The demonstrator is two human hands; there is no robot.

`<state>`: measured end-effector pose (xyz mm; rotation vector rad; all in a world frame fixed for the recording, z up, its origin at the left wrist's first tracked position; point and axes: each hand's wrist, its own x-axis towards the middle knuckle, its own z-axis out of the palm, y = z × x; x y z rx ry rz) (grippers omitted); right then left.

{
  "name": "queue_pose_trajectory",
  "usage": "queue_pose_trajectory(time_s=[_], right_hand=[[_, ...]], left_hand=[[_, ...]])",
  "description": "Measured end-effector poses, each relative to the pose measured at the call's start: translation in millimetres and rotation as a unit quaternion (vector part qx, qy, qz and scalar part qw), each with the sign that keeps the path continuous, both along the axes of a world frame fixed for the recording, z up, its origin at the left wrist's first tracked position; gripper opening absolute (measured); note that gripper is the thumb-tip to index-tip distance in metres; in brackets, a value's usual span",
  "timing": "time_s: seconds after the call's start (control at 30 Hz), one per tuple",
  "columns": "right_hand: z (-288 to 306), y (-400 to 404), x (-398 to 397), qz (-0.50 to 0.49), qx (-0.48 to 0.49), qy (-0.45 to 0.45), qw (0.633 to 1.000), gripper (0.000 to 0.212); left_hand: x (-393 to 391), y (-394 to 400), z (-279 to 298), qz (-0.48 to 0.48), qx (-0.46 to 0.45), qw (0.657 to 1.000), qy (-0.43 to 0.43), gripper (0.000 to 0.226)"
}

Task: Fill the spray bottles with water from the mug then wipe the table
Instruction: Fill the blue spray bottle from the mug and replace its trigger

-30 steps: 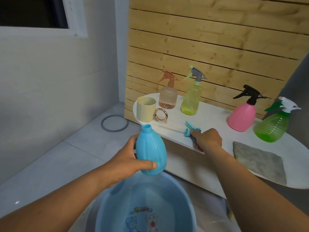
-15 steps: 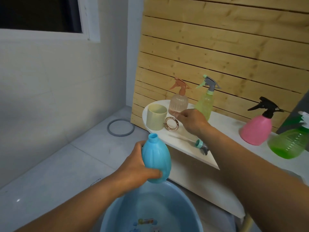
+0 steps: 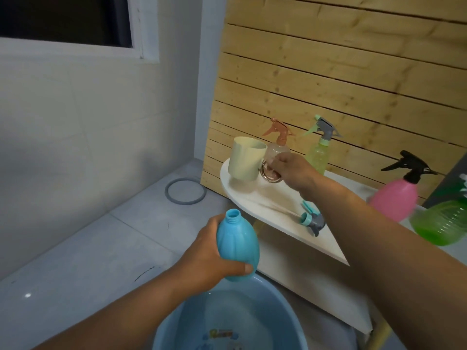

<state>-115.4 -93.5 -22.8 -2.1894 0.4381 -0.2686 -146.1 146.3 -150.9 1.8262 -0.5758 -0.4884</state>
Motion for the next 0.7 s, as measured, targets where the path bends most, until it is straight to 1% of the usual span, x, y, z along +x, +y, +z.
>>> queue_pose_trajectory(time_s=[0.07,0.13,0.27,0.37,0.5,0.53,0.63,0.7], right_hand=[[20,11,-21,0.002,0.006,-0.007,1.0,0.026],[32,22,-46,0.005,0.034,0.004,0.999,0.029],[28,37,-87,-0.013,0.104,0.04,0.994,0.039],[7,47,-112,-0.015,0.127,0.061,0.99,0.038],[-36,52,-131,-0.017,0.068,0.099,0.993,0.036],[-48,52,-134,-0.016,0.067,0.112,0.991,0.035],[-86,52,-143,-0.025,0.107,0.147,0.983,0.037],[-113,48,-146,-0.039,0.112,0.163,0.979,0.039]], left_hand=[[-3,5,-5,0.001,0.006,1.0,-0.006,0.108],[-9,10,-9,-0.003,0.012,1.0,-0.007,0.106],[-17,21,-24,-0.015,0.031,0.999,-0.014,0.1],[-23,26,-43,-0.004,0.033,0.999,-0.002,0.097],[-36,27,-82,0.015,0.02,0.999,0.023,0.096],[-38,28,-94,0.021,0.018,0.999,0.029,0.097],[-47,34,-129,0.055,0.013,0.997,0.045,0.1],[-47,37,-147,0.081,0.018,0.995,0.053,0.103]])
